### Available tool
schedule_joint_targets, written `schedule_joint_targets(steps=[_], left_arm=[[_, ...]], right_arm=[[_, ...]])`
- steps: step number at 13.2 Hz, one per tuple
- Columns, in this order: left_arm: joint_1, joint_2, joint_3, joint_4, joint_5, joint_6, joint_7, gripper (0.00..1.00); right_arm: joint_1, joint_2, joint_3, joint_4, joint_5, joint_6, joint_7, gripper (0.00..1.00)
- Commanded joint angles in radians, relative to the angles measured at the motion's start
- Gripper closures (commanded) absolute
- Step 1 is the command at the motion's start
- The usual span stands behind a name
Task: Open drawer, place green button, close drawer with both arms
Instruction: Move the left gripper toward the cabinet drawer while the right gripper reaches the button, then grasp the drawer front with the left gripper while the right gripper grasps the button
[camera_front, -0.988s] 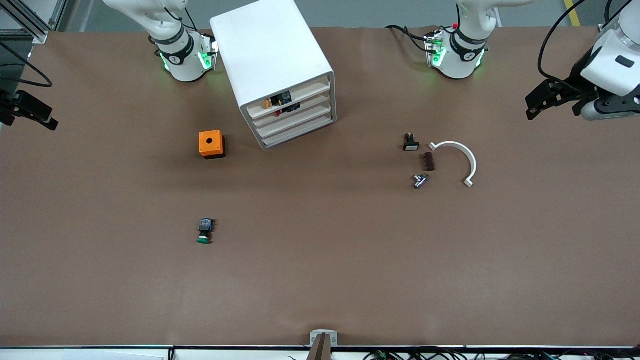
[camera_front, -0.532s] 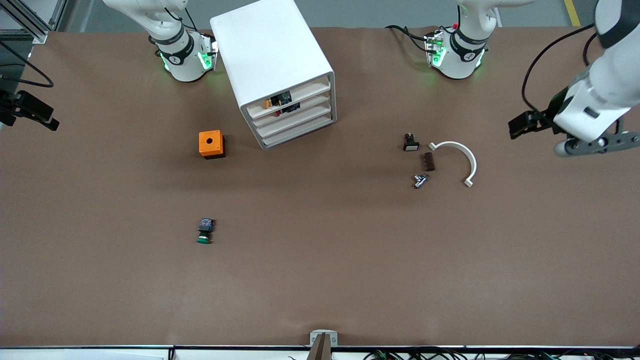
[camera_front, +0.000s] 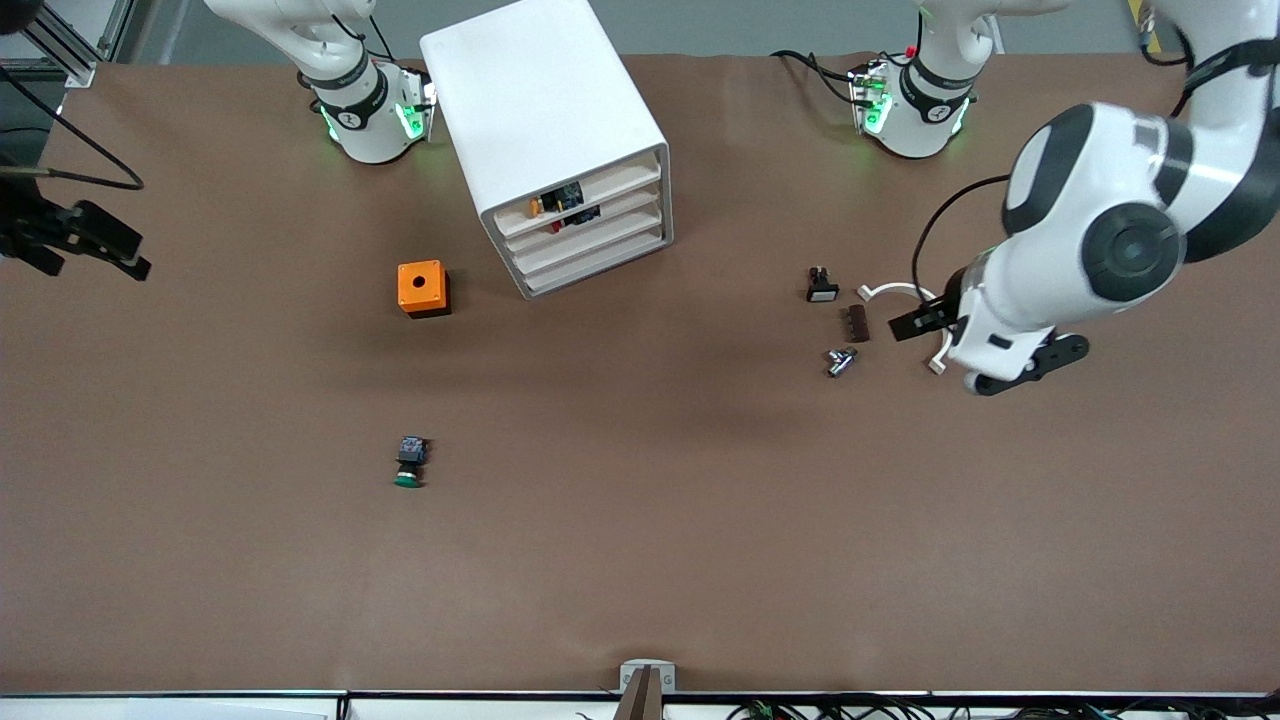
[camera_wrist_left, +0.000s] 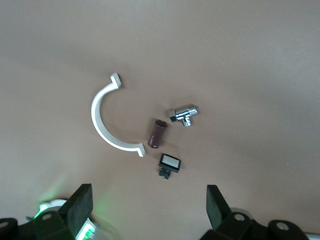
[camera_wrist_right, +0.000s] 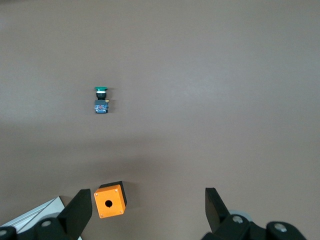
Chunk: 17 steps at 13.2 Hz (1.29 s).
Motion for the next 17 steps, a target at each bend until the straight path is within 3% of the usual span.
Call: schedule_joint_targets(steps=[1, 4, 8, 12, 15, 17], left_arm=[[-0.063, 0.124, 0.001, 0.093, -0.024, -0.01, -0.252, 0.0], [-0.103, 0.248, -0.001, 0.155, -0.086, -0.01, -0.579, 0.0], [-0.193, 0.34, -0.001, 0.164, -0.148, -0.012, -0.957, 0.0], [-0.221, 0.434, -0.001, 0.144, -0.425, -0.027, -1.122, 0.01], [-0.242, 0.52, -0.001, 0.138, -0.657, -0.03, -1.27, 0.1], [-0.293, 0.552, 0.001, 0.138, -0.716, -0.027, -1.352, 0.17]], right_arm=[[0.047, 0.097, -0.004, 0.01, 0.02, 0.071, 0.017, 0.0], [0.108, 0.195, -0.004, 0.013, 0.026, 0.183, 0.13, 0.0], [0.148, 0.32, -0.004, 0.013, 0.026, 0.3, 0.236, 0.0], [0.169, 0.452, -0.005, 0.01, 0.026, 0.407, 0.25, 0.0], [0.185, 0.533, -0.004, 0.011, 0.028, 0.493, 0.252, 0.0], [0.183, 0.576, -0.004, 0.014, 0.028, 0.527, 0.252, 0.0]])
